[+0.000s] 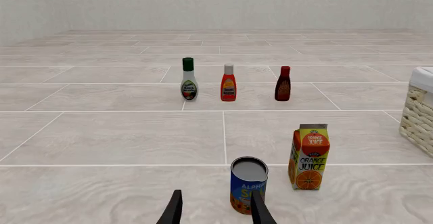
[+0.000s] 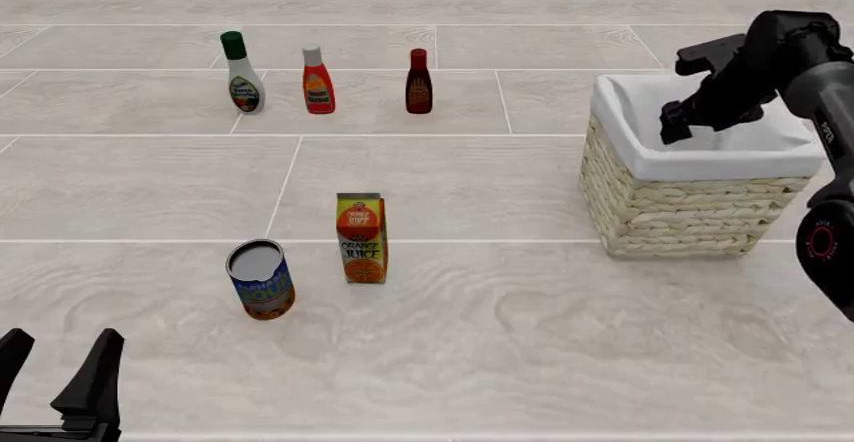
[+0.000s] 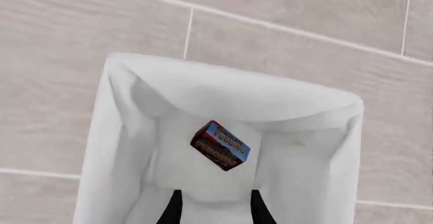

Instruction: Pick the chocolate pudding and place it in the basket.

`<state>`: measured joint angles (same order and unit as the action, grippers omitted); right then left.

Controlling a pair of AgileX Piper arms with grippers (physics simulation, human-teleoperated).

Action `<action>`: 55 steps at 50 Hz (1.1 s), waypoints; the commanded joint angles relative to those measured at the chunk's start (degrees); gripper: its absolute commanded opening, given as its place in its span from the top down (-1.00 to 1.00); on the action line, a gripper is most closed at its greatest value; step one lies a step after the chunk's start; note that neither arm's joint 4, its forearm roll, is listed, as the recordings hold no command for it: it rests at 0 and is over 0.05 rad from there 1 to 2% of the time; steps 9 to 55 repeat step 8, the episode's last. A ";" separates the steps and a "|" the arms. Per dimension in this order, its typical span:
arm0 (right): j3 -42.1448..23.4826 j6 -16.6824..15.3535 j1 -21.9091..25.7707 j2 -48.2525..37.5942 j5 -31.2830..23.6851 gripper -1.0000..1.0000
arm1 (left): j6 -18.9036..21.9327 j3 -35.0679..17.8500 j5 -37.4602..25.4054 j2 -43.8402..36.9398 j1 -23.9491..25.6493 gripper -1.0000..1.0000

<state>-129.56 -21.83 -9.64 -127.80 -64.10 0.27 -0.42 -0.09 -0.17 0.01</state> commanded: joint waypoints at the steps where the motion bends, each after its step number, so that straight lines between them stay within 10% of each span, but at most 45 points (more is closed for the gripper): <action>1: -0.91 -0.11 0.61 1.39 -1.40 -1.00 | 0.02 0.09 0.09 0.02 0.02 -1.00; 55: 0.13 0.01 0.85 3.60 -1.57 -1.00 | 0.02 0.09 0.10 0.02 0.01 -1.00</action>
